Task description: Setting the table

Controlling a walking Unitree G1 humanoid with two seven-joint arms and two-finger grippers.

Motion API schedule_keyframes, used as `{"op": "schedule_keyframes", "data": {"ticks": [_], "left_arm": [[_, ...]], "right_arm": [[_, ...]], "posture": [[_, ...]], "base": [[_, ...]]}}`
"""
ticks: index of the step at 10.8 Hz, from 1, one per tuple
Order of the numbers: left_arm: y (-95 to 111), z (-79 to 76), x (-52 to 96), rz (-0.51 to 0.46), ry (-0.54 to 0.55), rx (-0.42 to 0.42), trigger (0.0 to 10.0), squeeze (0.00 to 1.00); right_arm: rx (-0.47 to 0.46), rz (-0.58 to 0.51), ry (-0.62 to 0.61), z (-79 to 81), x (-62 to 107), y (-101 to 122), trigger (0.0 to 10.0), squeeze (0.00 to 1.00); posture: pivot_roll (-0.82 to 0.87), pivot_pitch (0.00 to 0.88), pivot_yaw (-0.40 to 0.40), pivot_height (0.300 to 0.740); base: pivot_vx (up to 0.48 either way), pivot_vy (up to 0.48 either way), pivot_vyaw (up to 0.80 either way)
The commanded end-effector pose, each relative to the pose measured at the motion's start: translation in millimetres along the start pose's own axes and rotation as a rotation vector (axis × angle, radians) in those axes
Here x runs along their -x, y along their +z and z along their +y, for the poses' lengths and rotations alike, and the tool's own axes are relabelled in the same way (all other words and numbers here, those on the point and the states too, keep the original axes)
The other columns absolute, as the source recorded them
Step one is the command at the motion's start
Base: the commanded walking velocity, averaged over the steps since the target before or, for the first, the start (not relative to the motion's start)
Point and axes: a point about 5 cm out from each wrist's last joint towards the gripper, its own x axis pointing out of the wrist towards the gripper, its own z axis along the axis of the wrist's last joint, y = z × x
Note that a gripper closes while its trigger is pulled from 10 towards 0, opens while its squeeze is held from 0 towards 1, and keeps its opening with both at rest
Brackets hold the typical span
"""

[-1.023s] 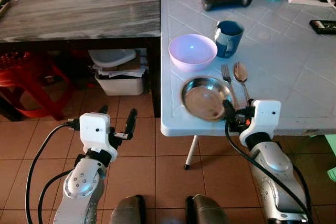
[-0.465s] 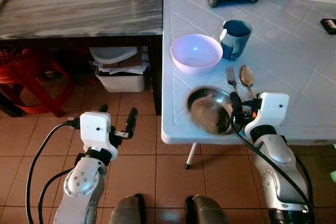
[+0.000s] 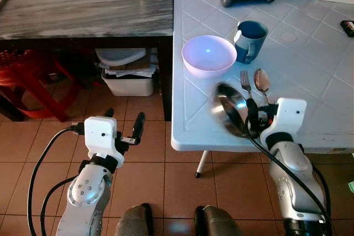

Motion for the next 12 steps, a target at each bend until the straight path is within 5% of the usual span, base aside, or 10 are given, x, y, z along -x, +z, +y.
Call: {"op": "schedule_keyframes", "data": {"ticks": [1,7,11,12], "left_arm": [[-0.8,2.9,-0.2,0.004,0.008,-0.012,10.0,0.00],[0.0,2.9,0.1,-0.001,0.011,-0.013,10.0,0.00],[-1.0,3.5,1.4,0.003,0.011,-0.013,10.0,0.00],[-1.4,3.7,1.4,0.005,0.009,-0.013,10.0,0.00]], "right_arm": [[0.004,-0.016,-0.008,1.9,-0.8,6.1,10.0,0.00],[-0.116,-0.068,0.061,24.8,1.6,33.6,10.0,0.00],[-0.145,0.017,0.167,23.3,23.6,20.3,10.0,0.00],[-0.176,0.049,0.197,23.4,28.2,16.7,10.0,0.28]], "posture": [[-0.03,0.138,0.034,0.740],[-0.03,0.137,0.030,0.740],[-0.03,0.141,0.024,0.740],[-0.03,0.141,0.025,0.740]], "base": [[0.000,0.000,0.00],[0.000,0.000,0.00],[0.000,0.000,0.00],[0.000,0.000,0.00]]}}
